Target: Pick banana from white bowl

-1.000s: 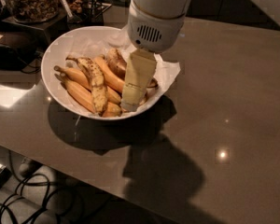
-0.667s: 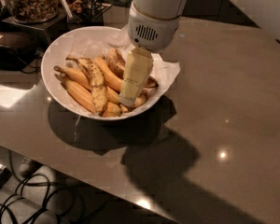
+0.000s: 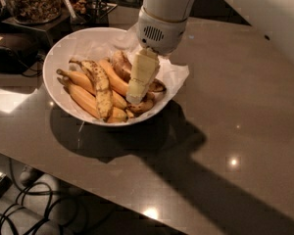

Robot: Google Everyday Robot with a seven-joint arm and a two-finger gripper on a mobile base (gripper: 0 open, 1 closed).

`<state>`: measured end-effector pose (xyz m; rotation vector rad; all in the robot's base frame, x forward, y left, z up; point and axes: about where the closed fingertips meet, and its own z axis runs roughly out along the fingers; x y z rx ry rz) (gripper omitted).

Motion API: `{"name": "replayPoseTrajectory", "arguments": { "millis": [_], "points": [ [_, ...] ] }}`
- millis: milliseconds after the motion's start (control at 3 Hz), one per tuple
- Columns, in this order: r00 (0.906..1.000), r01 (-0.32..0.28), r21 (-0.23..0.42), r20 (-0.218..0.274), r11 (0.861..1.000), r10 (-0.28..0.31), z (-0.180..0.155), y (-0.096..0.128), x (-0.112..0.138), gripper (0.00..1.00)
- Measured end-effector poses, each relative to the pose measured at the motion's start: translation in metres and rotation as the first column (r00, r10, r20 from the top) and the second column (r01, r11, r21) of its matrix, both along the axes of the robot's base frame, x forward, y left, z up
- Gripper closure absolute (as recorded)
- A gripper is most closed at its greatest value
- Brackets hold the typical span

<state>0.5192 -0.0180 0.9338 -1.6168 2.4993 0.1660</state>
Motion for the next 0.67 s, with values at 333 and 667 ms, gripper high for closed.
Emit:
{"name": "replayPoseTrajectory", "arguments": {
  "millis": [333,667],
  "points": [
    [0.9998,-0.004,0.003,-0.021,1.0,0.004,-0.005,0.0075,0.0011,0.13],
    [0.9993,-0.012,0.001,-0.035,1.0,0.012,-0.0097,0.015,0.0,0.17]
  ]
}}
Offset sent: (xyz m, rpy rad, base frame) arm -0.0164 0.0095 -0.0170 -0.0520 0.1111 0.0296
